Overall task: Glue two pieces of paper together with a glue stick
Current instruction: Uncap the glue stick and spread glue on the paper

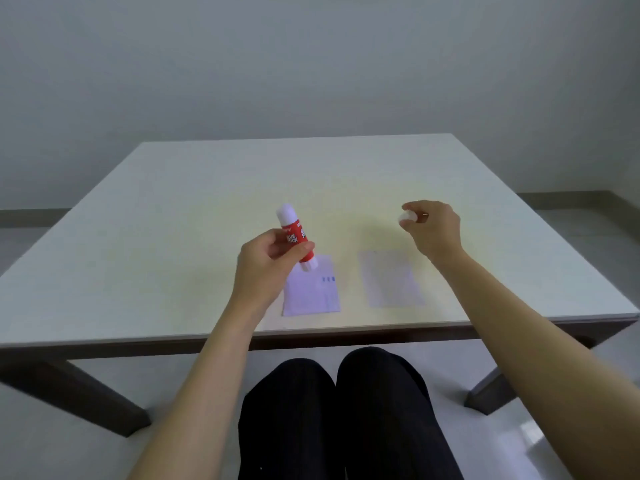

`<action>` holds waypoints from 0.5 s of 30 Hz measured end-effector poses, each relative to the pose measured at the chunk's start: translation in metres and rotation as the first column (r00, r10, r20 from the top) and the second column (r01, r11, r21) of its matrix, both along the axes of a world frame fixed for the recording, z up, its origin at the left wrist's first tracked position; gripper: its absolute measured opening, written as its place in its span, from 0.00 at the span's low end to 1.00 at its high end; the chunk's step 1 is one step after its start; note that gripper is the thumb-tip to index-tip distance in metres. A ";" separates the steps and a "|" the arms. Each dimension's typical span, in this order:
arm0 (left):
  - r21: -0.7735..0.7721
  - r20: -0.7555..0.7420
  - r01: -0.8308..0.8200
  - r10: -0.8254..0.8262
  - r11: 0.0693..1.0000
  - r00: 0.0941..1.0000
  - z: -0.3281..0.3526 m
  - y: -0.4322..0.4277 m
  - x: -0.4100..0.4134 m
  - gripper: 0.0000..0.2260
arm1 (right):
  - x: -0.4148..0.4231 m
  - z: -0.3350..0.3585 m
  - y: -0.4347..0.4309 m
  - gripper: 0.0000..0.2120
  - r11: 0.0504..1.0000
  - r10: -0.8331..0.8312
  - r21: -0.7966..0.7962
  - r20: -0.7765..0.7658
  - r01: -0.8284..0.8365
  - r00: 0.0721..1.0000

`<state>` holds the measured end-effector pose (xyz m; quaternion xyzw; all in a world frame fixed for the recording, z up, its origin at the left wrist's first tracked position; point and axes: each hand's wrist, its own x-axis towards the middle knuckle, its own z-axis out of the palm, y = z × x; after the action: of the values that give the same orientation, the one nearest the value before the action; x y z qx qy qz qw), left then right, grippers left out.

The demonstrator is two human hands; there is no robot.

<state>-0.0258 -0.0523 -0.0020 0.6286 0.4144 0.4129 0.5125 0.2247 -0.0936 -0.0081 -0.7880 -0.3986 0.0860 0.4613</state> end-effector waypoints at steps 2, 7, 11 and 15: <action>-0.061 0.108 0.036 -0.029 0.997 0.994 0.001 -0.003 0.000 0.05 | 0.003 -0.007 0.004 0.13 1.000 0.011 -0.027 0.097 -0.008 0.995; -0.112 0.252 0.022 0.007 0.993 0.968 -0.002 -0.004 0.002 0.07 | 0.005 -0.020 0.007 0.19 0.997 0.053 -0.061 0.125 -0.045 0.991; -0.095 0.253 -0.003 0.027 0.995 0.967 -0.003 -0.006 0.008 0.11 | 0.002 -0.018 0.001 0.22 0.990 0.089 -0.121 0.135 -0.073 0.987; -0.122 0.295 -0.063 0.096 0.991 0.951 -0.003 -0.010 0.023 0.07 | -0.024 0.004 -0.011 0.28 0.995 0.075 -0.087 0.198 -0.058 0.977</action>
<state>-0.0029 -0.0626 -0.0054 0.5119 0.3791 0.5000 0.5867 0.2002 -0.1046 -0.0037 -0.7968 -0.4656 0.0372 0.3834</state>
